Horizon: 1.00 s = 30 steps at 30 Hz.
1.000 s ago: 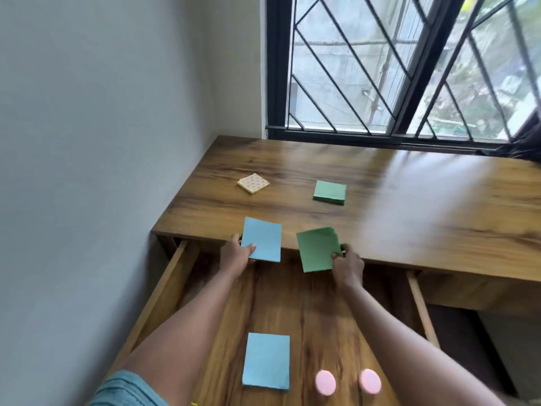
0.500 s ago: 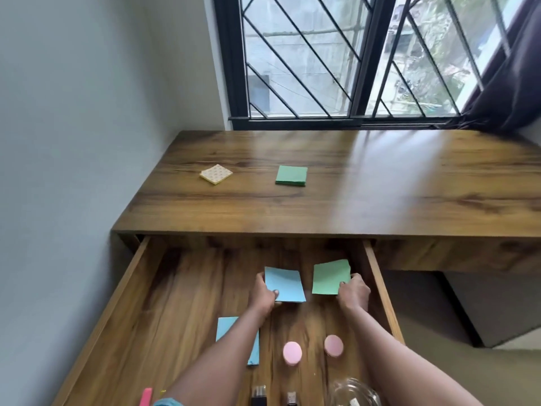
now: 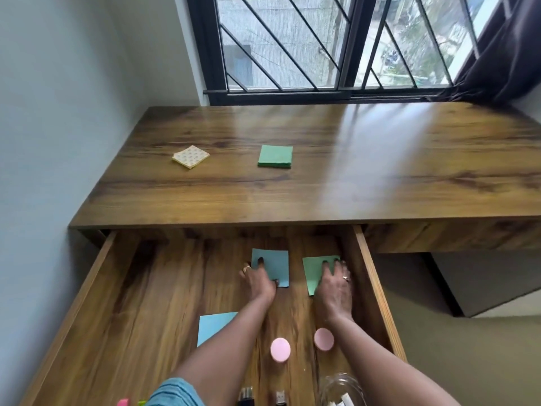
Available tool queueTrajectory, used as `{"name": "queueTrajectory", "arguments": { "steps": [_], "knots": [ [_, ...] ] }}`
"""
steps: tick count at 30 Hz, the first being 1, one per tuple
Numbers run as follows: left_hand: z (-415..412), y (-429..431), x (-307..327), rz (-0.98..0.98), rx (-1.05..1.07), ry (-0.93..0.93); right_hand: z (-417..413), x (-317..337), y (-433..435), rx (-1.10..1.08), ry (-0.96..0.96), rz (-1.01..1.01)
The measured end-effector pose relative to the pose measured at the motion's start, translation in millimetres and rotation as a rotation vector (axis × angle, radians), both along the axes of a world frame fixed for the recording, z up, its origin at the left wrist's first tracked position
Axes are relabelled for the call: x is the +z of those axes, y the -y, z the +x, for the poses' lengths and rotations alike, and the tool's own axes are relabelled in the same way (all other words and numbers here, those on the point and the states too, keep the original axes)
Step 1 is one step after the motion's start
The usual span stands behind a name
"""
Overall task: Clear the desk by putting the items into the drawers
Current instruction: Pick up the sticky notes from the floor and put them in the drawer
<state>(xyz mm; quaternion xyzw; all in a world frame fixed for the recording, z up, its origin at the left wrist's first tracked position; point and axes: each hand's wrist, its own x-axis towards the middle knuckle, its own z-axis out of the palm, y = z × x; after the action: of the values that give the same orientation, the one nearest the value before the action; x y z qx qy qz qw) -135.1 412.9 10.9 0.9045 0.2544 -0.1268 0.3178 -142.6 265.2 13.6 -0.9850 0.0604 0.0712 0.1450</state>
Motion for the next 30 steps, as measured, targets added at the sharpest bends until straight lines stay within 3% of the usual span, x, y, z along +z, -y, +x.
{"name": "queueTrajectory", "arguments": {
  "steps": [2, 5, 13, 15, 19, 21, 24, 30],
  "knots": [
    [0.6, -1.6, 0.3, 0.051, -0.025, -0.025, -0.6, -3.4, -1.0, 0.107, -0.098, 0.017],
    [1.8, -2.0, -0.5, 0.096, -0.072, -0.051, -0.7, -10.7, -0.6, 0.091, -0.219, 0.069],
    [-1.0, 1.3, 7.2, 0.126, -0.012, 0.098, 8.3, -11.5, -3.5, 0.032, -0.226, 0.075],
    [1.6, -8.4, 18.4, 0.189, -0.082, 0.258, 10.5, 0.5, -7.7, 0.071, -0.027, 0.052],
    [24.0, -45.7, 49.3, 0.314, -0.169, 0.738, 35.7, 34.8, -24.6, 0.236, 0.545, -0.012],
    [46.6, -72.1, 69.7, 0.351, -0.199, 0.792, 60.3, 56.4, -37.8, 0.238, 0.657, -0.011],
    [87.2, -115.0, 97.5, 0.361, -0.089, 0.706, 100.2, 79.0, -60.1, 0.229, 0.692, 0.036],
    [165.2, -199.7, 109.9, 0.410, 0.041, 0.372, 190.4, 99.5, -106.0, 0.015, 0.407, 0.190]
  ]
}}
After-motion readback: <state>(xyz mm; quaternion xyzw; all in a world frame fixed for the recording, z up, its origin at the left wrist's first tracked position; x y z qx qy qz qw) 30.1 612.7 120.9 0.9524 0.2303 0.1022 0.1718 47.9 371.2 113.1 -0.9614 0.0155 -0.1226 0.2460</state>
